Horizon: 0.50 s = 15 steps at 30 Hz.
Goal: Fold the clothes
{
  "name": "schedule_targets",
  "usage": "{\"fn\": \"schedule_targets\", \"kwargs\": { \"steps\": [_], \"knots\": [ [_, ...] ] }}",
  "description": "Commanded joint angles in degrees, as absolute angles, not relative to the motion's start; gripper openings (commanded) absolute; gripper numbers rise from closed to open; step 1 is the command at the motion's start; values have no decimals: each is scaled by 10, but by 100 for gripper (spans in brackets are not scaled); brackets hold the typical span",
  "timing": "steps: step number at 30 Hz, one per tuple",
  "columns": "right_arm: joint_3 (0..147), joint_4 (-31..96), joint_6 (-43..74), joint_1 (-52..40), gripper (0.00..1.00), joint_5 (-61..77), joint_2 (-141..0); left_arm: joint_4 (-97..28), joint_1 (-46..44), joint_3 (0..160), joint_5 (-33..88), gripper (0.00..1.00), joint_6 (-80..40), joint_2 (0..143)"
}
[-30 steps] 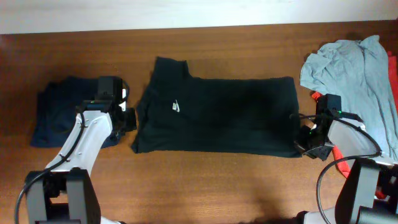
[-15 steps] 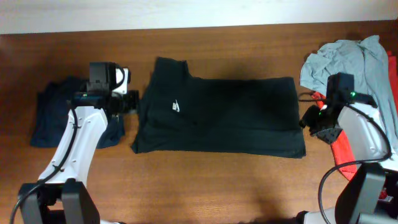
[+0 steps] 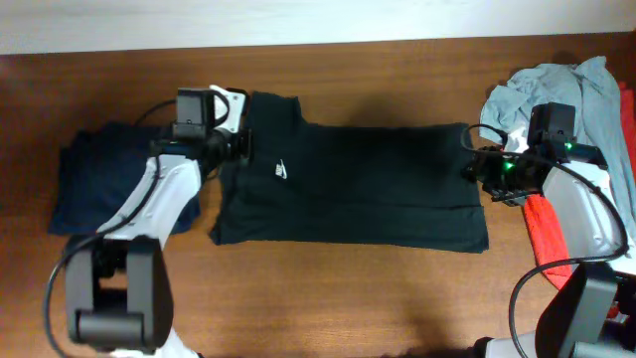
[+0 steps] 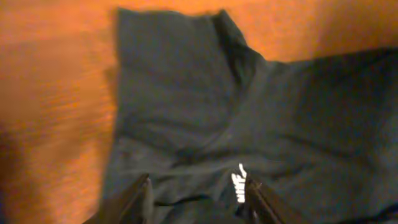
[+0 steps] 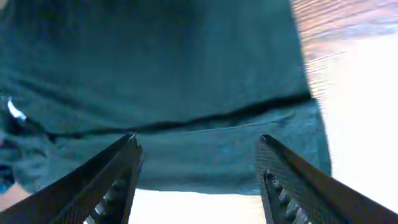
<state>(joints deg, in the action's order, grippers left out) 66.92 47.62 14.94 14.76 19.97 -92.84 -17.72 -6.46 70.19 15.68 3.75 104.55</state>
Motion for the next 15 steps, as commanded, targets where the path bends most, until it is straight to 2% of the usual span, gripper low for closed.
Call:
{"fn": "schedule_targets", "kwargs": {
  "steps": [1, 8, 11, 15],
  "knots": [
    [678, 494, 117, 135, 61, 242, -922, -212, -71, 707, 193, 40, 35, 1072],
    [678, 570, 125, 120, 62, 228, -923, -367, -70, 711, 191, 39, 49, 1015],
    [678, 606, 149, 120, 61, 181, -923, -420, -70, 711, 184, 39, 48, 971],
    [676, 636, 186, 120, 51, 143, -923, -516, -70, 711, 123, 39, 41, 919]
  ]
}}
